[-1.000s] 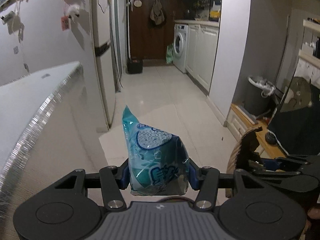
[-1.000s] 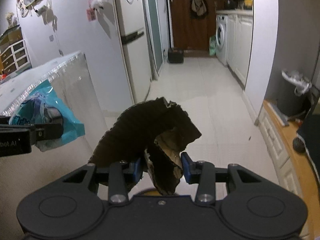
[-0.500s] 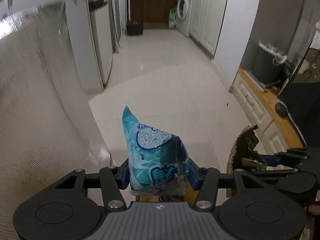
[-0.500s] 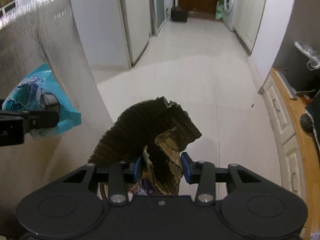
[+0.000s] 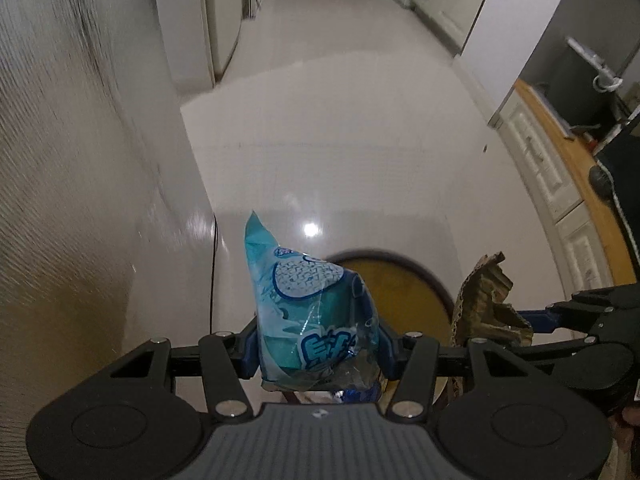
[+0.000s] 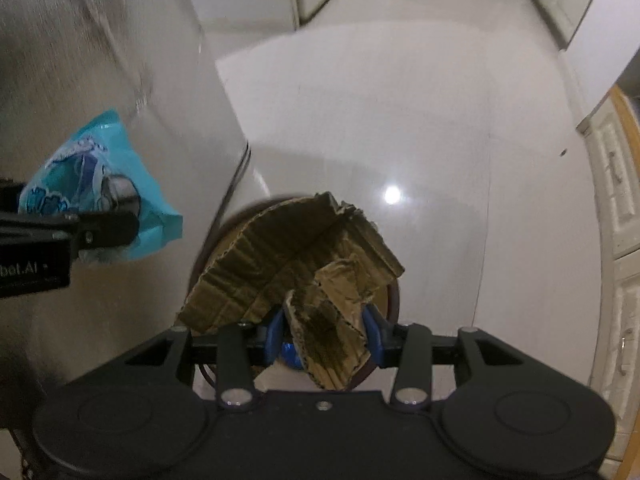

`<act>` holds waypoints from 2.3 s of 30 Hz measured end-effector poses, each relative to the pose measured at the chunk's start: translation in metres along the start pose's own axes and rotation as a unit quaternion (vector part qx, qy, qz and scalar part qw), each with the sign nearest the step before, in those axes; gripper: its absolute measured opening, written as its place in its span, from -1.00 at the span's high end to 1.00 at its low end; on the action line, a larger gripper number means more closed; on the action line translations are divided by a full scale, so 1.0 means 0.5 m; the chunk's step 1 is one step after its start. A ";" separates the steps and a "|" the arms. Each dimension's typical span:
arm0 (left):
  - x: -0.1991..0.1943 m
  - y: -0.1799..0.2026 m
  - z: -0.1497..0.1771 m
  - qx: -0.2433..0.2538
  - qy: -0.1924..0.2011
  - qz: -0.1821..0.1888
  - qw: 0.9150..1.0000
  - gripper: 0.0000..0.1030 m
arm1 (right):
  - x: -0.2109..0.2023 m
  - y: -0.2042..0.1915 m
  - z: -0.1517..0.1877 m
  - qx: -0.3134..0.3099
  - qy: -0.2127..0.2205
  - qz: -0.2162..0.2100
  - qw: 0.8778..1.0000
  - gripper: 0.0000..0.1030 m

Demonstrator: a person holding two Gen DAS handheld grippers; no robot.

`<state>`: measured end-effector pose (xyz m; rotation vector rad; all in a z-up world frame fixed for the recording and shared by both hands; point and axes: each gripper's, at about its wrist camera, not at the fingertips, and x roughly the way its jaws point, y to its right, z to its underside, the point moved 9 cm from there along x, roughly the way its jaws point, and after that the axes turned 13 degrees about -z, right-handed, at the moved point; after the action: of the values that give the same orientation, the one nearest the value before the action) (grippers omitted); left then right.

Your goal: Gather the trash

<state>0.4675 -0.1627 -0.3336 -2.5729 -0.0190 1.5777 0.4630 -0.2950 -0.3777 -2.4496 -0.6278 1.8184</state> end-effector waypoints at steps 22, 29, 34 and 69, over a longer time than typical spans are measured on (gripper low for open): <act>0.178 0.082 0.130 0.047 -0.094 0.020 0.994 -0.09 | 0.100 0.047 -0.029 -0.041 0.010 0.037 0.998 -0.62; 0.190 0.102 0.143 0.058 -0.100 0.023 0.993 -0.12 | 0.083 0.056 -0.030 -0.004 0.035 0.009 0.999 -0.90; 0.186 0.100 0.111 0.057 -0.078 0.021 0.995 -0.44 | 0.084 0.076 -0.010 0.038 0.029 0.000 0.999 -1.00; -0.038 0.015 0.056 0.046 -0.011 -0.019 0.999 -1.00 | -0.116 0.087 0.038 0.111 0.080 -0.005 0.991 -1.00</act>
<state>0.4336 -0.1690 -0.3302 -2.4708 0.0009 1.5561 0.4449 -0.3583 -0.3418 -2.4066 -0.4024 1.5713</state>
